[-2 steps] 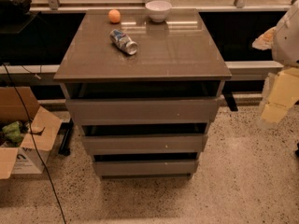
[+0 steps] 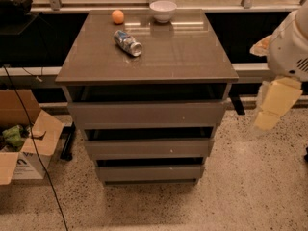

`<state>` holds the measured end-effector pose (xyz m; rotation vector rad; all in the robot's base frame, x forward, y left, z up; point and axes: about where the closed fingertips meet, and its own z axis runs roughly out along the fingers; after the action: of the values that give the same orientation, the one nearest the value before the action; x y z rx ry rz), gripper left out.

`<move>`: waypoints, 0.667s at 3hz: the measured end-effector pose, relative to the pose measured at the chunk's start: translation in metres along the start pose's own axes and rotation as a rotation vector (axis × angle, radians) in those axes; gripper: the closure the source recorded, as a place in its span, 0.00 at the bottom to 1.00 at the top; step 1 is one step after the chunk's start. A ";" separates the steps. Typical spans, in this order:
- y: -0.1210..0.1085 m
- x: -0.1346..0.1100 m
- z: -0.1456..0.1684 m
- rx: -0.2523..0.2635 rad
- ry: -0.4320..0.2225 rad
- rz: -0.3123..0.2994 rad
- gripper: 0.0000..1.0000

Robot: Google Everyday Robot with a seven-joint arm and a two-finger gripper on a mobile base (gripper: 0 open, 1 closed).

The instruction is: Open top drawer

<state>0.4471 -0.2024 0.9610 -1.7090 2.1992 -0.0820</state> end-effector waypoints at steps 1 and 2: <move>0.002 -0.015 0.037 -0.004 -0.065 0.030 0.00; 0.003 -0.031 0.079 0.000 -0.170 0.054 0.00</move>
Offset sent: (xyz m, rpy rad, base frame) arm 0.0545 0.0714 -0.1118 0.3196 -0.0887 -0.0022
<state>0.4751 -0.1593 0.8935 -1.5927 2.1177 0.0740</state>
